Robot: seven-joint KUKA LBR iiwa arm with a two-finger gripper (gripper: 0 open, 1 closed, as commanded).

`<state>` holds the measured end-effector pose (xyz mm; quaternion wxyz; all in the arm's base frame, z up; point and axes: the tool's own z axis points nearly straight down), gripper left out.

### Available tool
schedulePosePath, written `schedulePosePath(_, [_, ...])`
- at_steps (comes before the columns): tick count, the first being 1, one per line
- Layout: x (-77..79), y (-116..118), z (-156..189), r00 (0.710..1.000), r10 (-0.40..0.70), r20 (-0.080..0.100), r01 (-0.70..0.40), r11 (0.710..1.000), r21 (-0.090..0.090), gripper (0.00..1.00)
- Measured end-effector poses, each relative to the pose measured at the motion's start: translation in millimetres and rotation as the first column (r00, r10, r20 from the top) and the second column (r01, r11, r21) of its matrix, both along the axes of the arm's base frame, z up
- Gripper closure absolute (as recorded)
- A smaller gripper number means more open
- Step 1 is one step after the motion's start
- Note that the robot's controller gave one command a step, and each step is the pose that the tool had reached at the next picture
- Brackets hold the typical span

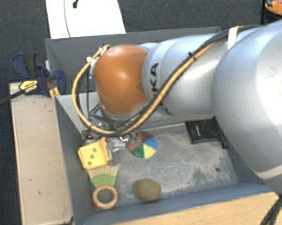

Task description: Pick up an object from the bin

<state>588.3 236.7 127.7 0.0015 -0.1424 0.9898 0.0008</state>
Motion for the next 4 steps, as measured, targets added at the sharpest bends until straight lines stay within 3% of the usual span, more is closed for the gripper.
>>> schedulePosePath(1, [-0.9, 7, -8, 0.984, 0.179, 0.000, -0.179, 0.984, 0.001, 0.00])
schedulePosePath(2, [-17.8, 20, -4, 0.980, 0.201, 0.001, -0.201, 0.980, 0.002, 0.00])
schedulePosePath(3, [-15.6, 20, -33, 0.935, 0.355, 0.013, -0.355, 0.935, 0.001, 0.00])
schedulePosePath(4, [-11.7, 18, -55, 0.888, 0.460, 0.014, -0.460, 0.888, 0.002, 1.00])
